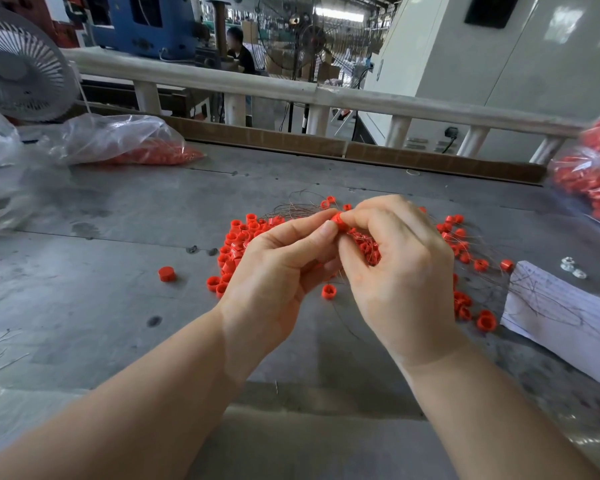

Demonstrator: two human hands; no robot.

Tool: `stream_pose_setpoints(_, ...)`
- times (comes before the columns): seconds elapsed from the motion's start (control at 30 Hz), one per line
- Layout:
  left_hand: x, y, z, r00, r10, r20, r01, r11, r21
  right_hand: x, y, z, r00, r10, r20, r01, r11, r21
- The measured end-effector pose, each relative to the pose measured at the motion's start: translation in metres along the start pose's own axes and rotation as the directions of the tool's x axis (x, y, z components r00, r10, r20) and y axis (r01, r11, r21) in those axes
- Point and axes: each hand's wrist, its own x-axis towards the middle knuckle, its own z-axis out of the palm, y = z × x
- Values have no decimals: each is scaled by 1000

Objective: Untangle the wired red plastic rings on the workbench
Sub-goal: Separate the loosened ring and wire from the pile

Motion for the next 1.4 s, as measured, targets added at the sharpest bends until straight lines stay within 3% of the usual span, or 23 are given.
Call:
stream_pose_setpoints(0.5, -1, 2, -2, 999, -36, -5, 37, 998, 49, 2, 4, -6, 997, -5, 76, 2, 999, 39)
stream_pose_setpoints(0.67, -2, 2, -1, 1000, -2, 3, 2, 997, 83, 2, 4, -4, 998, -36, 59, 36, 999, 5)
stream_pose_setpoints(0.83, -2, 5, 0, 999, 53, 3, -53, 994, 91, -1, 3, 0, 999, -32, 34, 29, 997, 77)
stream_pose_setpoints(1.0, 2, 3, -4, 999, 15, -35, -14, 999, 34, -1, 7, 2, 997, 53, 49, -62, 977, 206)
stream_pose_setpoints(1.17, 5, 1, -6, 1000, 29, 8, -29, 999, -24, 1, 7, 1, 969, 228, 92, -246, 893, 376)
stream_pose_setpoints(1.4, 7, 0, -6, 999, 43, 20, -42, 998, -56, 2, 9, 0, 950, 305, 69, -308, 871, 383)
